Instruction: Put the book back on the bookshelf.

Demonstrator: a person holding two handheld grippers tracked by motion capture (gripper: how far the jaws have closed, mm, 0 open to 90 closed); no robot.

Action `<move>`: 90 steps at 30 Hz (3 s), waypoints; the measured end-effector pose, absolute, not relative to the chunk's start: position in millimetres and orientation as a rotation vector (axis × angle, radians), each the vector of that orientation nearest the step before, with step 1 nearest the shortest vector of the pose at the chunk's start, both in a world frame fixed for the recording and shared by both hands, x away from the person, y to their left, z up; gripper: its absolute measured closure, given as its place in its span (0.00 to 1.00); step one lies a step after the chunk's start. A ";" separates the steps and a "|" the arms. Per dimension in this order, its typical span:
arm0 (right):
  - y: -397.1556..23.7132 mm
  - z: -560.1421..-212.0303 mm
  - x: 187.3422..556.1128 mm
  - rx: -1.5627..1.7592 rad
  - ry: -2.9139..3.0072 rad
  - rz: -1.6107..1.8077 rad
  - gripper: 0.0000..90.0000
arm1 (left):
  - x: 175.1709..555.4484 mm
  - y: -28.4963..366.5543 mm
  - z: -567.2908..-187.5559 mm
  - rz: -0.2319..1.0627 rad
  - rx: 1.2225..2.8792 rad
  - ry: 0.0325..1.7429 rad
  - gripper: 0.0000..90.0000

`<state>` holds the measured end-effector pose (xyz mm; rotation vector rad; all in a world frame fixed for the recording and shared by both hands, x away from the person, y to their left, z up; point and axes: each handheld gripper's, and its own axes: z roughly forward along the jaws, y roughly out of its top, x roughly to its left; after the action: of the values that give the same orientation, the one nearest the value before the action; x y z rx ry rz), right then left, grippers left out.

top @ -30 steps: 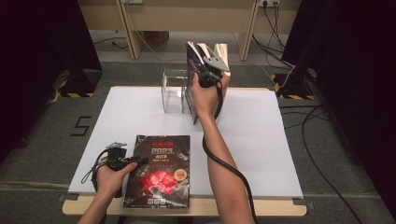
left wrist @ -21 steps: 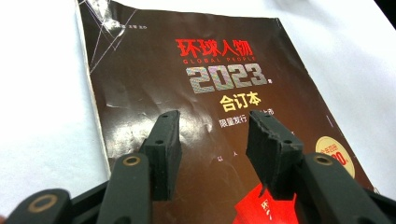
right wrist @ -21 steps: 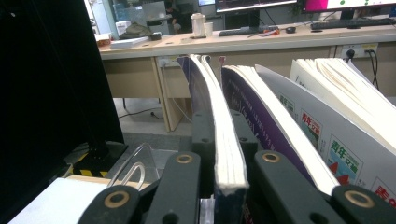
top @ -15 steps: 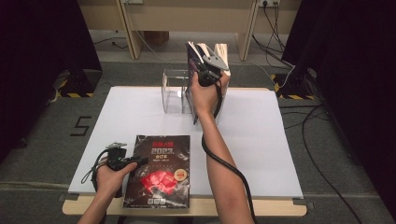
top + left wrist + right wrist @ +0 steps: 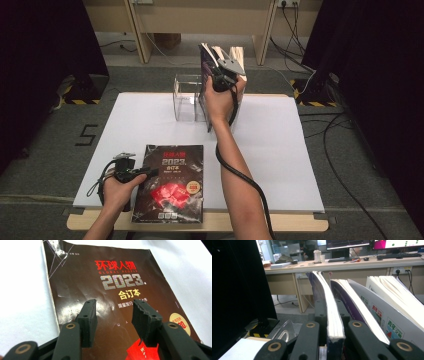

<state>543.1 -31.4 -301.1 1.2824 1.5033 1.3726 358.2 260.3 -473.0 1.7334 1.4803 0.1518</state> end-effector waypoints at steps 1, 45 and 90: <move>-31.5 -300.8 543.1 1.281 1.499 1.377 0.94 | 358.3 260.4 -473.0 0.152 1.733 1.480 0.60; -17.4 -318.2 551.0 1.321 1.470 1.337 0.94 | 358.2 262.0 -471.5 0.151 1.733 1.474 0.60; -35.9 -341.9 518.6 1.399 1.629 1.309 0.89 | 357.2 256.9 -474.5 0.141 1.747 1.470 0.60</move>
<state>518.6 -35.9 -341.9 1.3994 1.6293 1.3089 357.2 256.9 -474.5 1.7470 1.4698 0.1411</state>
